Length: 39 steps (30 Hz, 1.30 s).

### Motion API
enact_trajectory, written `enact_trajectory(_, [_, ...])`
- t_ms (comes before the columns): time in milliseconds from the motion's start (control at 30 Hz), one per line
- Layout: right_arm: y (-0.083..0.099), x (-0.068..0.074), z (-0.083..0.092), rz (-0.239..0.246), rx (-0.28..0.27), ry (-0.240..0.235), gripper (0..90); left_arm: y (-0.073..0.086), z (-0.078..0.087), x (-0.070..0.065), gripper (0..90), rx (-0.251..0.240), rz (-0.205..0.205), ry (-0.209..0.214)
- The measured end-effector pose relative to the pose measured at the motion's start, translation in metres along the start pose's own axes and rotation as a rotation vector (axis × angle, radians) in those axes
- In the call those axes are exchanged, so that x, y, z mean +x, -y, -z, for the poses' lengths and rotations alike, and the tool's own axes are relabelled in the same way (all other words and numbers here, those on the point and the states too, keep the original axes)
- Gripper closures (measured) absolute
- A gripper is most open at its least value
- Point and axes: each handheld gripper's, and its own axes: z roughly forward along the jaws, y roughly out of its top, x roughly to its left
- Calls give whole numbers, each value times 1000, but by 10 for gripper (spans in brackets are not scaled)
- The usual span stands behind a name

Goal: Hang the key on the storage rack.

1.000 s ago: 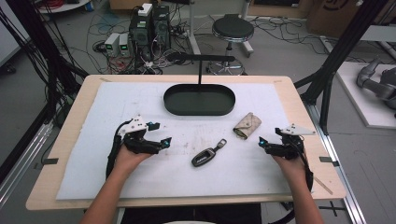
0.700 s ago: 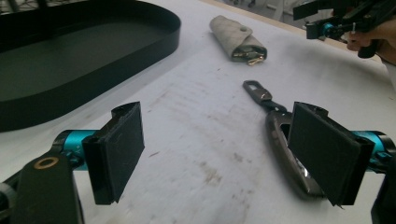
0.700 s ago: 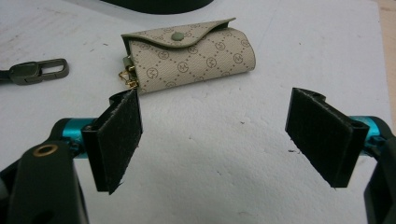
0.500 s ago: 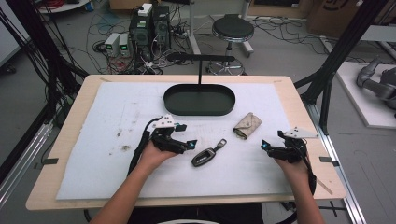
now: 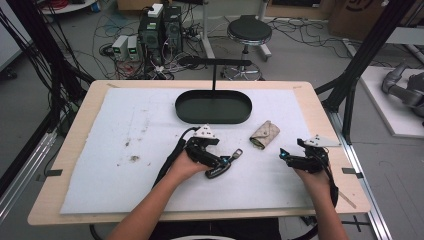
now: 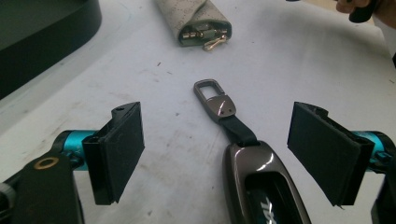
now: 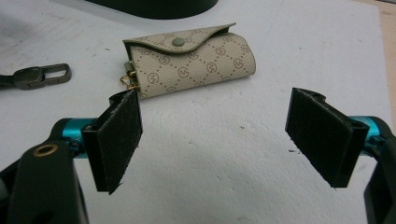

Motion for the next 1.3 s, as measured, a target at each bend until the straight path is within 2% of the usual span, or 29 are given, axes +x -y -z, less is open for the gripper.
enact_trajectory(167, [-1, -1, -2, 1, 1, -2, 190, -4, -19, -5, 186, 65, -23, 14])
enact_trajectory(267, [-1, -1, -2, 1, 2, -3, 190, -6, -23, -6, 190, 79, -30, 14])
enact_trajectory(367, [-1, -1, -1, 1, -1, -7, 190, -6, -29, -8, 230, 92, -25, 13])
enact_trajectory(400, [-1, -1, -1, 1, -1, -7, 190, -6, -30, -9, 230, 104, -36, 14])
enact_trajectory(433, [-2, 0, -2, 0, -1, -7, 190, -6, -32, -10, 270, 111, -37, 12])
enact_trajectory(533, [-2, 0, -2, 3, -1, -9, 190, -5, -35, -11, 293, 145, -67, -7])
enact_trajectory(600, [-1, 0, -3, 1, 4, -7, 190, -5, -37, -13, 359, 153, -82, -20])
enact_trajectory(667, [-1, 0, -3, 2, 4, -8, 190, -5, -36, -14, 379, 160, -100, -39])
enact_trajectory(700, [-1, 0, -3, 1, 3, -5, 190, -6, -37, -16, 417, 161, -107, -60])
enact_trajectory(767, [-1, 0, -3, 4, 4, -3, 190, -6, -36, -18, 461, 165, -120, -72])
enact_trajectory(833, [-1, 1, -2, 2, 4, -3, 190, -5, -35, -19, 520, 164, -124, -73])
enact_trajectory(1100, [0, 0, -3, 2, 9, -2, 190, -1, -34, -25, 629, 140, -139, -76])
enact_trajectory(1233, [0, 1, -3, 4, 8, -1, 190, 0, -34, -25, 744, 132, -145, -75])
enact_trajectory(1300, [0, 1, -3, 2, 8, -2, 190, -1, -33, -25, 747, 135, -147, -74])
